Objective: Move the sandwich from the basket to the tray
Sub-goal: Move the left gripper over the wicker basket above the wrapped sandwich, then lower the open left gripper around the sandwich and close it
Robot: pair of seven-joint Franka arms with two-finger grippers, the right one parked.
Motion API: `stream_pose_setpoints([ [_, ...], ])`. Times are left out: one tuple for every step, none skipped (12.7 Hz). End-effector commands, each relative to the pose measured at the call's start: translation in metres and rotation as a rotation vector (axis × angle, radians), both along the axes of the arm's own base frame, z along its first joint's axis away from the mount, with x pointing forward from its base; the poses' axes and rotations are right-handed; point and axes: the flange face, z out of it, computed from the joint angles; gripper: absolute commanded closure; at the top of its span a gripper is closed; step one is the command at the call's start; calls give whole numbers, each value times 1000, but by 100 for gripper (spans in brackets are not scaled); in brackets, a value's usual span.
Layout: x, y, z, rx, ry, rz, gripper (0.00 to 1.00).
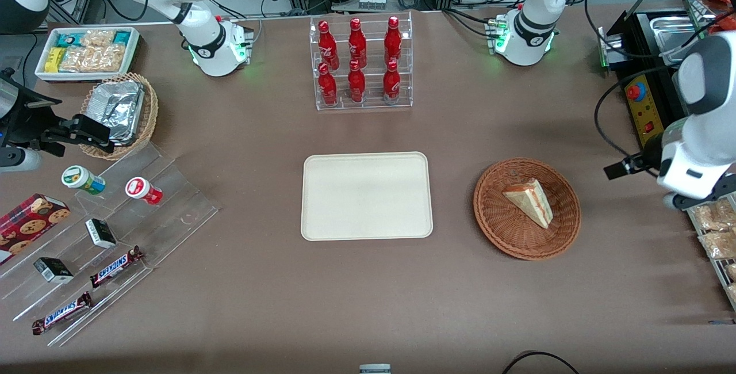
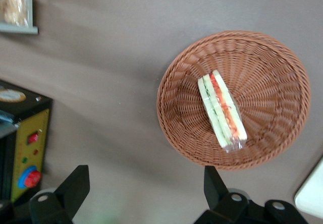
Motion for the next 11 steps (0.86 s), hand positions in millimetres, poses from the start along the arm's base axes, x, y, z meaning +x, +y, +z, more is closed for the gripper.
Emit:
stream_pose_setpoints([
  [7,-13,-43,35,-7,148,0],
  [8,-20,-59,41,-25,195,0],
  [7,-23,-75,47,-41,267,0],
  [11,-28,-88,32,-69,373,0],
  [11,-43,-99,31,-93,429,0],
  [9,-58,-112,32,-115,459,0],
  [8,-61,-120,29,-140,491,0],
  [3,-69,-129,27,-148,488,0],
  [-1,-78,-138,28,-149,483,0],
  [-4,-83,-144,27,-156,494,0],
  [-9,-89,-152,27,-156,486,0],
])
